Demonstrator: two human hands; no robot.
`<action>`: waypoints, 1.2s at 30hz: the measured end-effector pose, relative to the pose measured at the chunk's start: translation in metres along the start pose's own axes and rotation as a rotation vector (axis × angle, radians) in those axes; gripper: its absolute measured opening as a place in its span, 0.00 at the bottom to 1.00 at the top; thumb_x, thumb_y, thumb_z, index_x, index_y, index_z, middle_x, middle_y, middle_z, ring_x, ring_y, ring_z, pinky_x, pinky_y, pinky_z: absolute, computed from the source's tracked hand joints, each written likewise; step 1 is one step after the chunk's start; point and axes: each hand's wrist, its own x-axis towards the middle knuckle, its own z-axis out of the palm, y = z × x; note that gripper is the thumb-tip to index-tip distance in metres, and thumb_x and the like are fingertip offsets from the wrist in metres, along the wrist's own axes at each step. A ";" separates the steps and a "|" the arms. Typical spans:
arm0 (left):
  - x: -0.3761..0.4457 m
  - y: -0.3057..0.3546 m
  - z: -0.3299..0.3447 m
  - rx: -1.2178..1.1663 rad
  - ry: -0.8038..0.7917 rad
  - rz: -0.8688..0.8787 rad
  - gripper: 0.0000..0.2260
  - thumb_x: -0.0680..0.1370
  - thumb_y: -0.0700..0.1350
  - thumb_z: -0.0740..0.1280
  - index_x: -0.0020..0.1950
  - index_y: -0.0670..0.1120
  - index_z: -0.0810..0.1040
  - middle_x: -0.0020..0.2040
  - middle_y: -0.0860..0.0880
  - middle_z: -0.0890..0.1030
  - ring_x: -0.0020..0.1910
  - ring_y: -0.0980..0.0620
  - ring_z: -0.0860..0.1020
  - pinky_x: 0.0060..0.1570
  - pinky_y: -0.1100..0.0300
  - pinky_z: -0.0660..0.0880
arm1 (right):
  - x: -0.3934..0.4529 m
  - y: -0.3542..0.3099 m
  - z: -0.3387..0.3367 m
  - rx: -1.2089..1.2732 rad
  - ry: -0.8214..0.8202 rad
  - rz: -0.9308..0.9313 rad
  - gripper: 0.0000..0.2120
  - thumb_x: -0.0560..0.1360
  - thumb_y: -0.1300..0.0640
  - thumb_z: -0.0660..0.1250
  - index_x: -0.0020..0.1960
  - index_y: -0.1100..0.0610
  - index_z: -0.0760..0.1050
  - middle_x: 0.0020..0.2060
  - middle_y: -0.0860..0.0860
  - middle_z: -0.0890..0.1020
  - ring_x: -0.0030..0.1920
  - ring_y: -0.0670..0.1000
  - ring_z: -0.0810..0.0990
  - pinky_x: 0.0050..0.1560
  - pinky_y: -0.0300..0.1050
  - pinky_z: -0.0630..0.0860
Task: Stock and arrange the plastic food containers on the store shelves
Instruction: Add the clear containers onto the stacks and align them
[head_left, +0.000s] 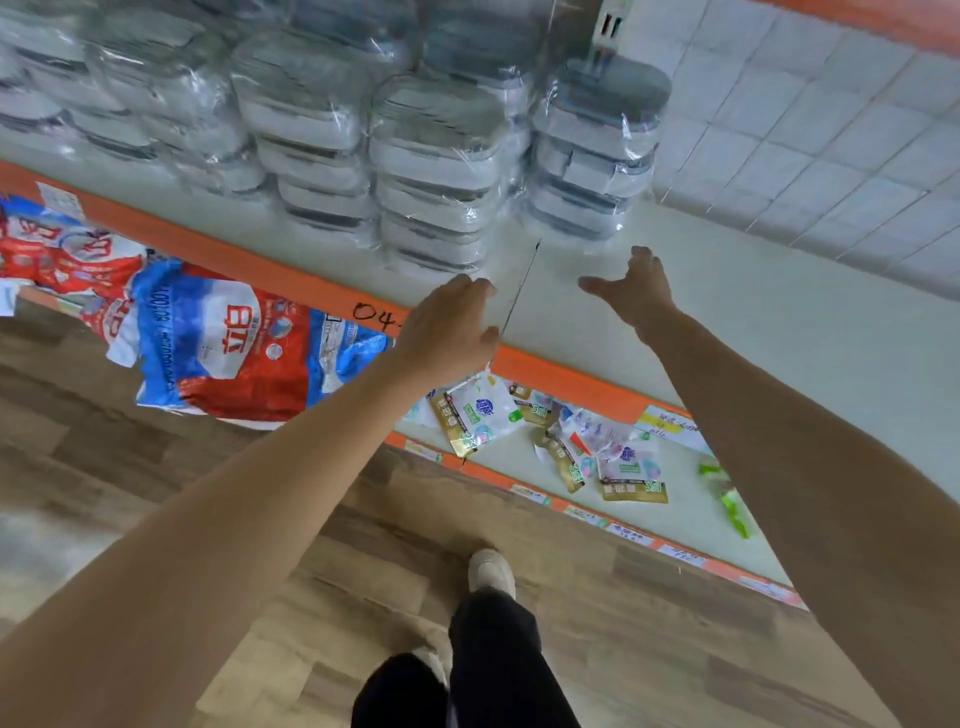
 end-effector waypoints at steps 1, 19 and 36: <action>0.005 -0.001 0.005 -0.017 0.034 0.008 0.21 0.77 0.44 0.64 0.70 0.42 0.68 0.64 0.43 0.73 0.62 0.45 0.72 0.59 0.53 0.69 | 0.011 0.005 0.000 0.057 0.022 0.017 0.40 0.72 0.50 0.72 0.74 0.62 0.55 0.70 0.57 0.63 0.68 0.56 0.66 0.58 0.45 0.69; 0.087 0.059 -0.024 0.219 0.328 0.324 0.32 0.75 0.40 0.64 0.75 0.36 0.53 0.77 0.39 0.49 0.77 0.43 0.49 0.75 0.55 0.49 | 0.048 0.033 0.011 0.485 0.100 -0.086 0.30 0.62 0.51 0.79 0.55 0.52 0.64 0.43 0.44 0.71 0.42 0.43 0.71 0.38 0.36 0.67; 0.006 0.088 -0.021 0.211 0.247 0.404 0.28 0.70 0.37 0.64 0.70 0.35 0.66 0.67 0.37 0.69 0.68 0.38 0.65 0.71 0.50 0.62 | -0.103 0.062 -0.041 0.164 -0.040 -0.056 0.48 0.66 0.52 0.77 0.76 0.60 0.52 0.72 0.55 0.63 0.71 0.53 0.63 0.68 0.45 0.61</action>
